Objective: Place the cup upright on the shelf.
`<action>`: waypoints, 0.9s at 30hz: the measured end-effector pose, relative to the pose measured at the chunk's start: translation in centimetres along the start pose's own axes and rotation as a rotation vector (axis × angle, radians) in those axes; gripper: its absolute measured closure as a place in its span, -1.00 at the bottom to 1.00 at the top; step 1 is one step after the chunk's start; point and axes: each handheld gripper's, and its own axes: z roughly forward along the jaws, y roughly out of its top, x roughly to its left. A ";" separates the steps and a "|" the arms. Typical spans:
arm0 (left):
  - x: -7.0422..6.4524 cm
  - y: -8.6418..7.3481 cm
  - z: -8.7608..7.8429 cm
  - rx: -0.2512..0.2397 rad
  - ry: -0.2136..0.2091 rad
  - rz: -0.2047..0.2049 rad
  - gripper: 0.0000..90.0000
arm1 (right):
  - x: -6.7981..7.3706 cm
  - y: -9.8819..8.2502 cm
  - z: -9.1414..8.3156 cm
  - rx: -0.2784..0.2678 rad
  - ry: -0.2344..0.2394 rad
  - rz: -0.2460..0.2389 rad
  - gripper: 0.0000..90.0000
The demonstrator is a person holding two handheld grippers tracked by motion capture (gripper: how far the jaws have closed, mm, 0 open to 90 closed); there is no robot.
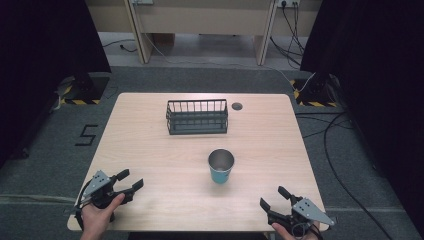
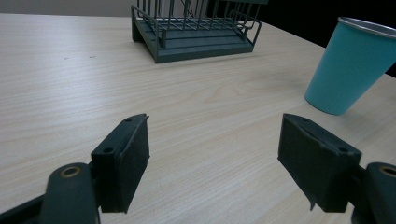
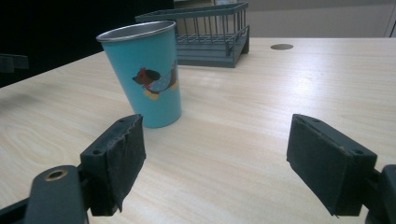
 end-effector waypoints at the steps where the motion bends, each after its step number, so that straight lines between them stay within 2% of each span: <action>1: 0.0 0.0 0.0 0.000 0.001 0.000 -0.46 | 0.0 0.0 0.0 0.000 0.000 0.000 -0.54; 6: 0.1 0.0 -0.1 -0.001 0.002 -0.005 -0.45 | 0.6 0.2 0.4 0.015 0.026 -0.014 -0.49; 8: 0.2 0.0 -0.1 0.001 0.001 -0.004 -0.45 | 0.9 0.5 0.6 0.022 0.037 -0.050 -0.39; 9: 0.2 0.0 -0.1 0.001 0.000 -0.004 -0.45 | 1.0 0.5 0.7 0.023 0.046 -0.045 -0.39; 21: 0.0 0.0 0.0 0.004 -0.001 -0.001 -0.45 | 2.0 1.2 2.7 0.036 0.099 -0.067 -0.43; 27: 0.0 0.0 -0.1 0.004 -0.002 -0.001 -0.45 | 2.6 1.6 4.3 0.048 0.115 -0.079 -0.55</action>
